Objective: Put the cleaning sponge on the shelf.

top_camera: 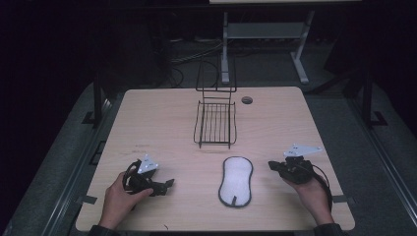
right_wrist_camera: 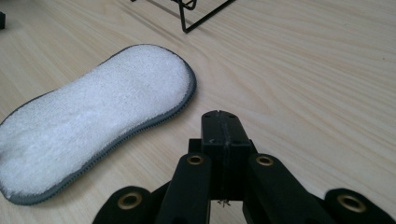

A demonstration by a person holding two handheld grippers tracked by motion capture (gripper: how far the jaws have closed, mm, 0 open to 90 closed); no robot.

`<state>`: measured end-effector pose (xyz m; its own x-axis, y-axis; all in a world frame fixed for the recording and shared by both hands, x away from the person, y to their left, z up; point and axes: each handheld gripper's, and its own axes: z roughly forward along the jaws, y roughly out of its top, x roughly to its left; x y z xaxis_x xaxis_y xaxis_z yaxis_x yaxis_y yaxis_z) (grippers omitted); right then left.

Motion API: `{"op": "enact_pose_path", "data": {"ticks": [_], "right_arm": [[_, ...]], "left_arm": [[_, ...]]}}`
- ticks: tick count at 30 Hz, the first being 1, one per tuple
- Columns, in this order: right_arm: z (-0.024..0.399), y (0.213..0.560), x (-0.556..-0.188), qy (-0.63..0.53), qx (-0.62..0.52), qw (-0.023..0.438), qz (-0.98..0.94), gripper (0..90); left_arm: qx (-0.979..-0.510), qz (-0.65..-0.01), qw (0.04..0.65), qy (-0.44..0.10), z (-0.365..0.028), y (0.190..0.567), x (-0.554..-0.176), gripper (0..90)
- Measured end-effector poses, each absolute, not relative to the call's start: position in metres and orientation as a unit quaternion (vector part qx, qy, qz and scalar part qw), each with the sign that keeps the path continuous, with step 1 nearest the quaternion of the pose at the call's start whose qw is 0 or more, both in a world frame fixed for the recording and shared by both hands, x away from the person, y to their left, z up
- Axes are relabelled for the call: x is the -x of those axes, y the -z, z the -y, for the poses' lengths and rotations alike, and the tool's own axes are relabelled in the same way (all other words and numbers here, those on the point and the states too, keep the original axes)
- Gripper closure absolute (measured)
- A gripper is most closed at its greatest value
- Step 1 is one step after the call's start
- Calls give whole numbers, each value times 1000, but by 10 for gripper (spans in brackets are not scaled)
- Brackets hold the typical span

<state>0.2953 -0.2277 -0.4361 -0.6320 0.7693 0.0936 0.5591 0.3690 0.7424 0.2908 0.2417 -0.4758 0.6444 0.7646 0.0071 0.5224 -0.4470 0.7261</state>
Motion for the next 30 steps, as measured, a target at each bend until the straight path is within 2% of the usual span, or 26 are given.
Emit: {"op": "enact_pose_path", "data": {"ticks": [30], "right_arm": [[178,448,-326,-374,-377,122,-838,897]], "left_arm": [[-833,-386,357,-170,-242,476,-291,124]]}}
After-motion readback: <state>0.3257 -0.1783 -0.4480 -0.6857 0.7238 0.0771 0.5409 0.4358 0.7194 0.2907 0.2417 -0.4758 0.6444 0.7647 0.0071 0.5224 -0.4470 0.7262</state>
